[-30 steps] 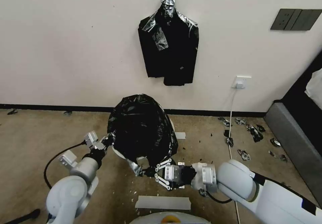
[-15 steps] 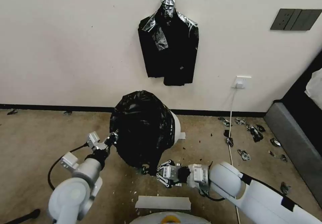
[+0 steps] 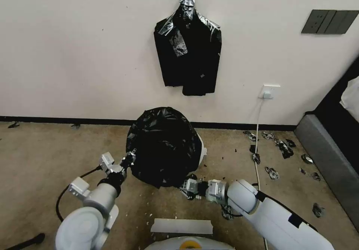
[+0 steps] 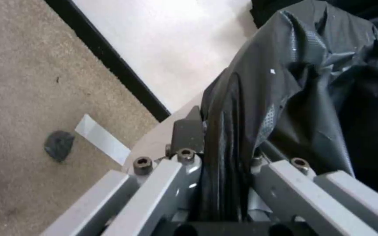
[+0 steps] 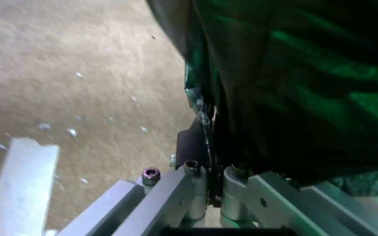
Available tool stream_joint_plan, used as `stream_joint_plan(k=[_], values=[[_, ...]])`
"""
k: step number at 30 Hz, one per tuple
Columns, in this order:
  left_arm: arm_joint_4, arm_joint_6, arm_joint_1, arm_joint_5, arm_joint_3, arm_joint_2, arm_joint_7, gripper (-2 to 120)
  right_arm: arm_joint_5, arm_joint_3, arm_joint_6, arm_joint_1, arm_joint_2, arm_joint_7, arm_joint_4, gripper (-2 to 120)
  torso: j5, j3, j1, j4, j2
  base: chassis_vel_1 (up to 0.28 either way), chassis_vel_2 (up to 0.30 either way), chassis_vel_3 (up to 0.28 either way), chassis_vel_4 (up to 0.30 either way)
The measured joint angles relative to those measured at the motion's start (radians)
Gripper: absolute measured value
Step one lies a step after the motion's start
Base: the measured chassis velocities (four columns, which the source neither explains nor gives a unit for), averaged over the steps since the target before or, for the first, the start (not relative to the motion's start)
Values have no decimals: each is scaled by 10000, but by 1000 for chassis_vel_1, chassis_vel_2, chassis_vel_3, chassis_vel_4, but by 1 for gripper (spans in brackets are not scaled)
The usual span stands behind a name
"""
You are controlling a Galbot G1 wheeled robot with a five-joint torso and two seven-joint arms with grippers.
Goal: Place a trash bag onto the trash bin.
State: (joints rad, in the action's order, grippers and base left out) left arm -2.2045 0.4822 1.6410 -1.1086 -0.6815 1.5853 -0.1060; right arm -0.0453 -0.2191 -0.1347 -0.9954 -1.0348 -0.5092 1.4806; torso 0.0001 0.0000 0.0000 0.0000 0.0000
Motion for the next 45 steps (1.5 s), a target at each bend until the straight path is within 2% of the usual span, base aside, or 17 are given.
stream_joint_plan(k=[11,22,23,24,27,29,30,31,33,34,37,38,39,41,42,45], values=[[-197,23,157,3,-42,90,6,4,-210,290,-281,144,-328,114,-1269,0,0,0,0,0,0,0,0,0,0],[-73,3,-30,225,-229,-7,8,4,-206,272,-281,-39,-114,280,-770,0,2,0,0,0,0,0,0,0,0],[43,-17,-144,267,-354,-82,-45,4,-146,255,-272,-96,108,267,-435,5,-2,0,0,0,0,0,0,0,0],[43,-17,-144,267,-354,-82,-45,4,-146,255,-272,-96,108,267,-435,5,-2,0,0,0,0,0,0,0,0],[360,-60,-419,279,-770,-442,-168,4,151,246,-268,-381,681,105,385,20,-1,0,0,0,0,0,0,0,0],[437,-63,-479,272,-860,-521,-198,4,221,250,-277,-455,821,47,563,23,-2,0,0,0,0,0,0,0,0],[665,-69,-641,253,-1050,-732,-279,4,332,276,-390,-638,1185,-119,954,31,0,0,1,0,0,0,0,0,0],[665,-69,-641,253,-1050,-732,-279,4,332,276,-390,-638,1185,-119,954,31,0,0,1,0,0,0,0,0,0],[919,-70,-771,233,-1194,-932,-339,4,399,385,-566,-817,1567,-341,1249,41,-3,0,0,0,0,0,0,0,0],[919,-70,-771,233,-1194,-932,-339,4,399,385,-566,-817,1567,-341,1249,41,-3,0,0,0,0,0,0,0,0],[1120,-70,-859,207,-1322,-1047,-360,4,718,632,-788,-1063,1904,-533,1473,56,-2,0,0,0,0,0,0,0,0],[1120,-70,-859,207,-1322,-1047,-360,4,718,632,-788,-1063,1904,-533,1473,56,-2,0,0,0,0,0,0,0,0],[1140,-70,-857,238,-1325,-1063,-362,4,860,771,-814,-1172,1942,-469,1551,61,-1,0,0,0,0,0,0,0,0],[1152,-75,-815,457,-1281,-1104,-365,4,1289,1189,-780,-1450,1948,375,1802,69,0,0,0,0,0,0,0,0,0],[1152,-75,-815,457,-1281,-1104,-365,4,1289,1189,-780,-1450,1948,375,1802,69,0,0,0,0,0,0,0,0,0],[1152,-116,-752,930,-1102,-1232,-384,4,1295,1929,-242,-1709,1750,2632,2321,83,-1,0,0,-1,0,0,0,0,0]])
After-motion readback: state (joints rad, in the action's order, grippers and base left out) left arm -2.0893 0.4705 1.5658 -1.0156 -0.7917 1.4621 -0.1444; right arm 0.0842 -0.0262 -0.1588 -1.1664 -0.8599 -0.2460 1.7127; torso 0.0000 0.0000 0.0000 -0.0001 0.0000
